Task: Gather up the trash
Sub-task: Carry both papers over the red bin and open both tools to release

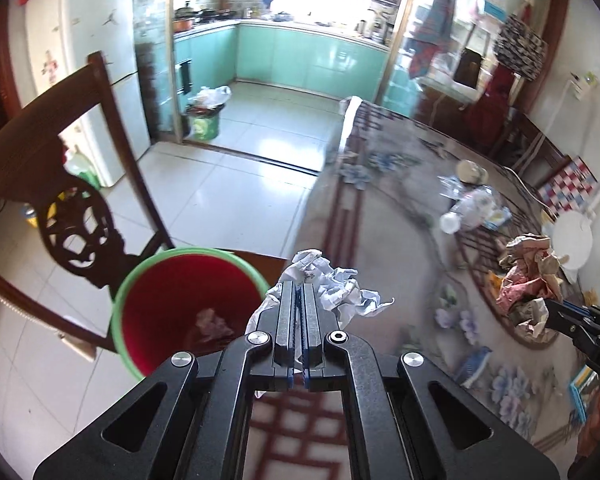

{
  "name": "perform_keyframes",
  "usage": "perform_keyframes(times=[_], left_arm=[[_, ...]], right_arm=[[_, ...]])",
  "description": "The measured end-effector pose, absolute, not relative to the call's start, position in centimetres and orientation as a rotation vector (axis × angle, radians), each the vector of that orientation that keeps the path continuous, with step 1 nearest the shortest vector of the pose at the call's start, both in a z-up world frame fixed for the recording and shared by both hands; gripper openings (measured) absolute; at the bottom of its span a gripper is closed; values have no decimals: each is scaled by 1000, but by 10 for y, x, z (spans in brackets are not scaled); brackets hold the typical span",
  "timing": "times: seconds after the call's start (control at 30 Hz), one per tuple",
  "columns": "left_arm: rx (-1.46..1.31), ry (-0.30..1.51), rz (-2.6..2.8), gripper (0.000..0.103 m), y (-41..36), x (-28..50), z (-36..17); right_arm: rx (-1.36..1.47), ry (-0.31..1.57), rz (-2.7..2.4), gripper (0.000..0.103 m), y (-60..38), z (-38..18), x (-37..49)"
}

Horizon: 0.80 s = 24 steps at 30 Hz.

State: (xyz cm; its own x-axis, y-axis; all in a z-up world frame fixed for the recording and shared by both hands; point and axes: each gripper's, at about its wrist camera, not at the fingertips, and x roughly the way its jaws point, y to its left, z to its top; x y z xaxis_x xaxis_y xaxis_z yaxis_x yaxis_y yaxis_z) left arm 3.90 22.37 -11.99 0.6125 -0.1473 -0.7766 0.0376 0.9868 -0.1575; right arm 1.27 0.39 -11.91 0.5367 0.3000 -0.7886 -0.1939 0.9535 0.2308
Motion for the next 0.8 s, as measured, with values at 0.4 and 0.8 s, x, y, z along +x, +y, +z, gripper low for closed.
perform_keyframes(times=[0.4, 0.8], left_arm=[[-191, 949, -17, 2, 304, 48, -149], [-171, 982, -13, 2, 331, 63, -163]], right_arm=[[64, 1004, 379, 13, 101, -139, 42], [63, 1056, 463, 13, 166, -166, 60]])
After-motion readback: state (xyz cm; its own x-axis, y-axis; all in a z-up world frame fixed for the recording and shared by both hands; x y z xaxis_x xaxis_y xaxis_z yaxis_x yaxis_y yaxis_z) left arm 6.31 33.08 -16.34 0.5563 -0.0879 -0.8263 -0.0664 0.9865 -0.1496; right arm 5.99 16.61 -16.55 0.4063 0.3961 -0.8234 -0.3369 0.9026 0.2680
